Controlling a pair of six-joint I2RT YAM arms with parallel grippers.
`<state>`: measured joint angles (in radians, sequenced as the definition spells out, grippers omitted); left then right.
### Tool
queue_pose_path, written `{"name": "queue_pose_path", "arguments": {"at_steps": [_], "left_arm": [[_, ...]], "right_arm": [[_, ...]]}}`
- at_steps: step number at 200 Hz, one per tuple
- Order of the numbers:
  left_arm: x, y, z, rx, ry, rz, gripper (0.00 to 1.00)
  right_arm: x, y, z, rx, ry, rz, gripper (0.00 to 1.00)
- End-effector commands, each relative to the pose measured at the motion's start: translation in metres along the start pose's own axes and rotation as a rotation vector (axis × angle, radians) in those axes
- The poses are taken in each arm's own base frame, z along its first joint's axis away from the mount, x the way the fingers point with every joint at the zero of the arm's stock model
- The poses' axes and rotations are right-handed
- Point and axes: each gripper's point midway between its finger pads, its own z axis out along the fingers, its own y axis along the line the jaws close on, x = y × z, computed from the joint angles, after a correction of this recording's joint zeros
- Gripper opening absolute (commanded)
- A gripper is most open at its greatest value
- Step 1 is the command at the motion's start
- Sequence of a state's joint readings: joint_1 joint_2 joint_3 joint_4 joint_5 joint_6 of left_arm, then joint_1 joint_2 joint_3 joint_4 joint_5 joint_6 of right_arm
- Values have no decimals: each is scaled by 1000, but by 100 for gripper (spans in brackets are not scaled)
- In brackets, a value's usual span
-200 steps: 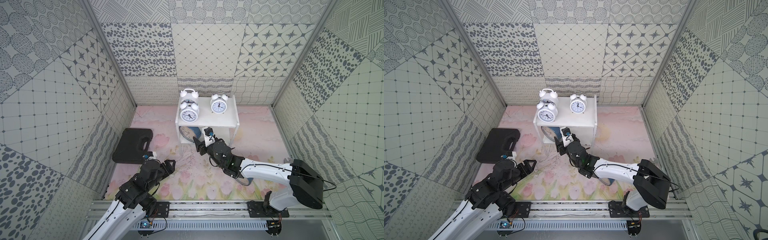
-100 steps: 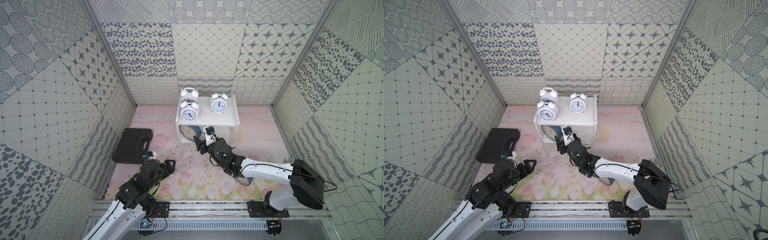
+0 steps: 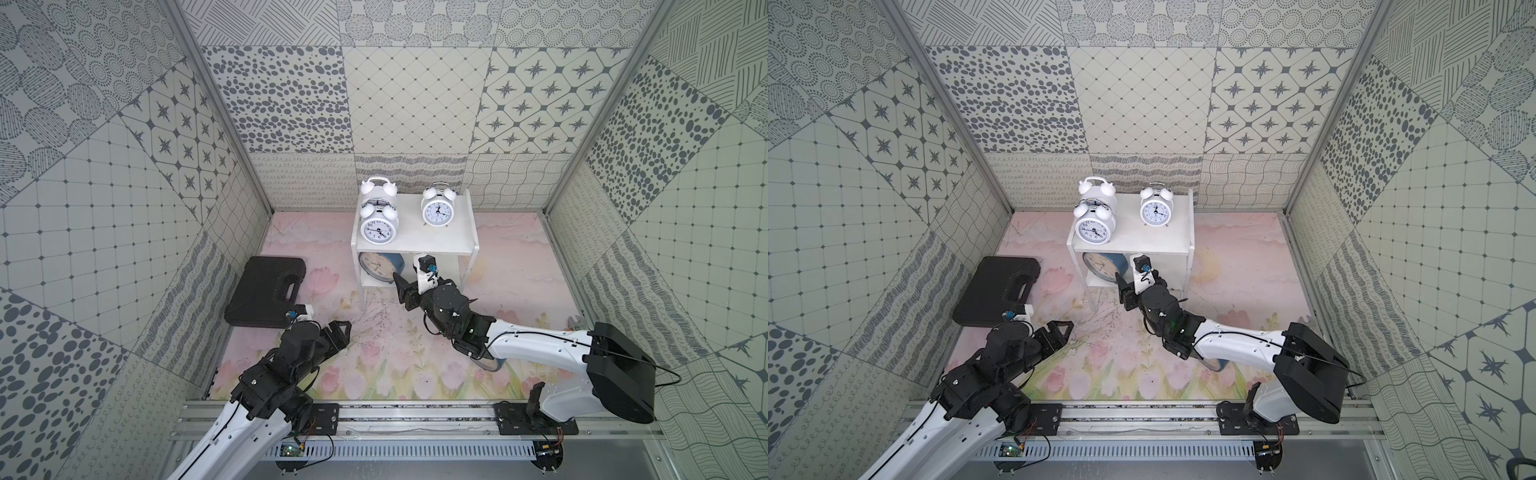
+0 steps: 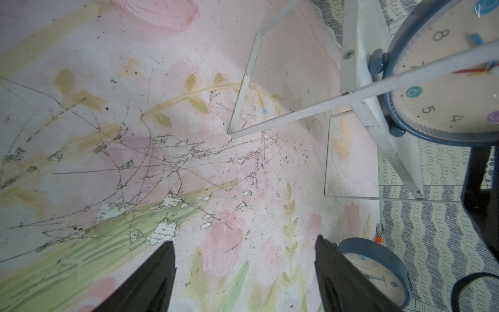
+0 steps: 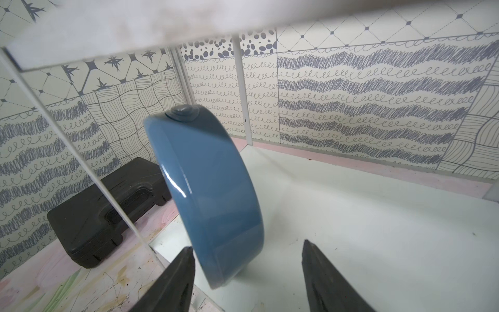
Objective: Place the alarm clocks on the shelf by style
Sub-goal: Place the alarm on the shelf, then pick up the alarm from the center of the board.
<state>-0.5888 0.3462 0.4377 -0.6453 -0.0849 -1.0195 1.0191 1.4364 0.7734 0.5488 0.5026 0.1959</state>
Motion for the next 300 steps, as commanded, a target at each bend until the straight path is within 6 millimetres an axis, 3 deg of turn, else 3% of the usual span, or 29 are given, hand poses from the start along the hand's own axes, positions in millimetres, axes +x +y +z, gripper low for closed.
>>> {"name": "queue_pose_path", "arguments": {"at_steps": [1, 57, 103, 135, 169, 200, 228, 253, 274, 300], "left_arm": [[-2, -5, -1, 27, -7, 6, 84], [-1, -4, -2, 27, -9, 11, 84], [0, -2, -2, 25, -7, 7, 85], [0, -2, -2, 28, -4, 1, 85], [-1, -8, -3, 46, -3, 6, 85], [2, -19, 3, 83, 30, 3, 83], [7, -33, 9, 131, 73, 0, 80], [8, -47, 11, 189, 97, -11, 79], [9, -58, 10, 238, 112, -7, 78], [11, -67, 6, 297, 121, 17, 78]], "right_arm": [[-16, -26, -1, 99, -64, 78, 63], [-16, -24, 2, 108, -62, 90, 59], [-22, -16, -13, 94, -56, 63, 69], [-33, -34, -51, 175, 2, 32, 74], [-42, -75, -127, 259, 103, 16, 75], [-13, -118, -193, 312, 288, 68, 76], [23, -135, -221, 345, 448, 133, 79], [48, -131, -225, 337, 533, 153, 100], [62, -132, -227, 360, 581, 154, 99], [91, -118, -218, 327, 652, 182, 100]]}}
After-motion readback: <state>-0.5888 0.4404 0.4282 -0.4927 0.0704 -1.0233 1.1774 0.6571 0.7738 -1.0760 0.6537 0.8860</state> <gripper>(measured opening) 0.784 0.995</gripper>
